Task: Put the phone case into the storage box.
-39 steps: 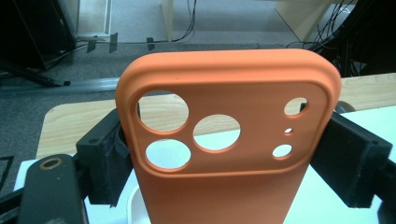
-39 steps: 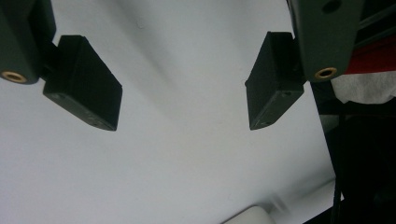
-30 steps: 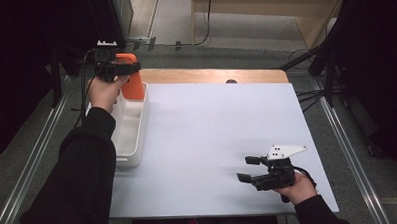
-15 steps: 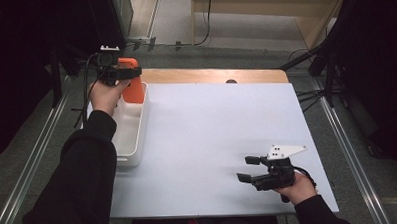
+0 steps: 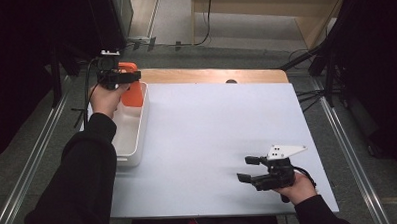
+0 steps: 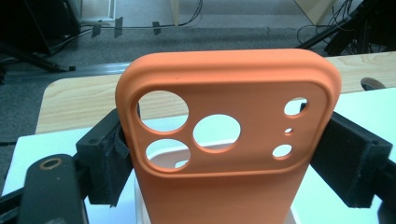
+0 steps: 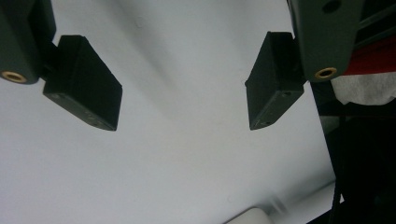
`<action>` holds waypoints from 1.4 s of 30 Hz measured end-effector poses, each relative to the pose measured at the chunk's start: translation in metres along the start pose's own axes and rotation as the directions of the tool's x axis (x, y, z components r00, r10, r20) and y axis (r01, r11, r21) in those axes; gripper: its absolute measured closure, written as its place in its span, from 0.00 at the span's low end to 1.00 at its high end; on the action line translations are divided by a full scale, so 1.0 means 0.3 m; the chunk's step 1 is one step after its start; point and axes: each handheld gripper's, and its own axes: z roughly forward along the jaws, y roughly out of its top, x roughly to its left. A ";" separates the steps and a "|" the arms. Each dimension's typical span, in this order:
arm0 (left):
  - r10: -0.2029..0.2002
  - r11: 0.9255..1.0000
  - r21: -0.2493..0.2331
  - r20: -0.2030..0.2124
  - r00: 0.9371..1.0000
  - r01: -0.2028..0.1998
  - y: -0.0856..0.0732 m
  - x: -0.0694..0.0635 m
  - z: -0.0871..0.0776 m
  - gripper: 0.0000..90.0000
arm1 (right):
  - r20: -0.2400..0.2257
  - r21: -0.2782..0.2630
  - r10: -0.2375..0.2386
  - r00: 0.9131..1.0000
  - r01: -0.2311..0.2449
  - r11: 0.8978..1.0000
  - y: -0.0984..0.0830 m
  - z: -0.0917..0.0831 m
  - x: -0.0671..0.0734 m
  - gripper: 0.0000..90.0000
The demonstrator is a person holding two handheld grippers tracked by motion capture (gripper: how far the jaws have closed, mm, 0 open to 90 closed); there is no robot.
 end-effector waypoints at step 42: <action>0.034 0.998 0.054 -0.035 0.999 -0.032 -0.093 -0.009 0.065 0.17 | 0.003 0.002 -0.002 1.000 0.002 1.000 0.000 0.003 0.000 0.29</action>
